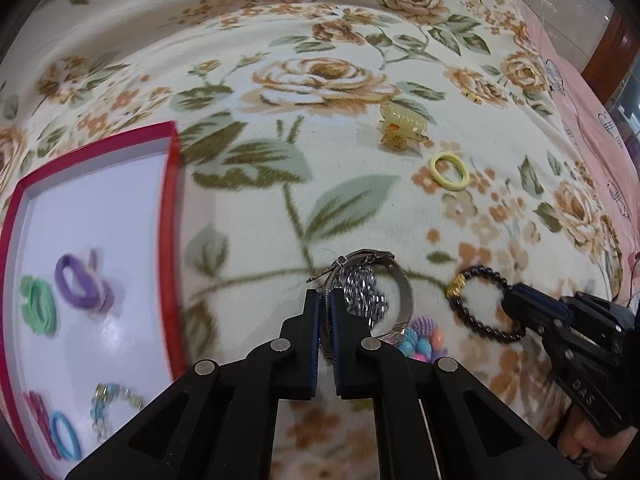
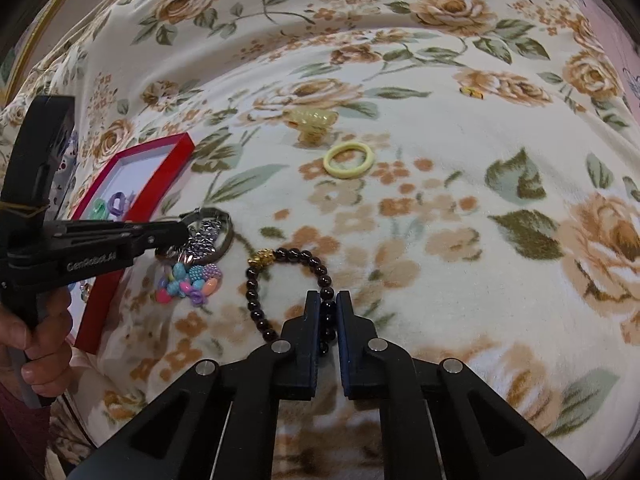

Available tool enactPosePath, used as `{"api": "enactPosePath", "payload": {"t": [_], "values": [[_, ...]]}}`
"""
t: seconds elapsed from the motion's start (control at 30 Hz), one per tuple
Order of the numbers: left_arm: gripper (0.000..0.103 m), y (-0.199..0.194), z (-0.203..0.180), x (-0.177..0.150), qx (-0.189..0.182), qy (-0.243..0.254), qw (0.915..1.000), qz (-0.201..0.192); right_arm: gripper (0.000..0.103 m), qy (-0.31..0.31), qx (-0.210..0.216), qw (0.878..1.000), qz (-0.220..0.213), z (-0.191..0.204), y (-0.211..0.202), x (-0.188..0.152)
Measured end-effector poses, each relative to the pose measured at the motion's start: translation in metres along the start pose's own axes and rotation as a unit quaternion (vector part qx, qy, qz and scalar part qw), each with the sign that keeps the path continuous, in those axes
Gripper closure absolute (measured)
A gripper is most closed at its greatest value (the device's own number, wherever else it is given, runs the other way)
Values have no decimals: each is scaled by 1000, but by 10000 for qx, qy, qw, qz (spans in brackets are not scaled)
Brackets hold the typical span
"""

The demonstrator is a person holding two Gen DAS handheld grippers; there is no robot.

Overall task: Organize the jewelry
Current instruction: 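Grasp the silver watch with the left gripper while the right gripper grasps the black bead bracelet, then carry the silver watch and black bead bracelet over the tray and lower them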

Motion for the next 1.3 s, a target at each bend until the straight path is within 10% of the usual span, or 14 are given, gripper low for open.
{"api": "enactPosePath", "payload": {"t": [0.67,1.3], "values": [[99,-126,46,-46,-118,-729,9955,-593,96,-187,587,9954,-736,62,-53,40],[99,-144,65,-78,-60,-967,9937,-557,96,-239,853,9932,-753,87,-62,36]]}}
Point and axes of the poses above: each gripper's, at about its wrist camera, not at the fingertips, and y roughly the way its jaws point, z to its left, x to its top, the point moved 9 cm from there along y, roughly the way its jaws point, and after that the axes turned 10 degrees about -z, right-handed, at the moved point
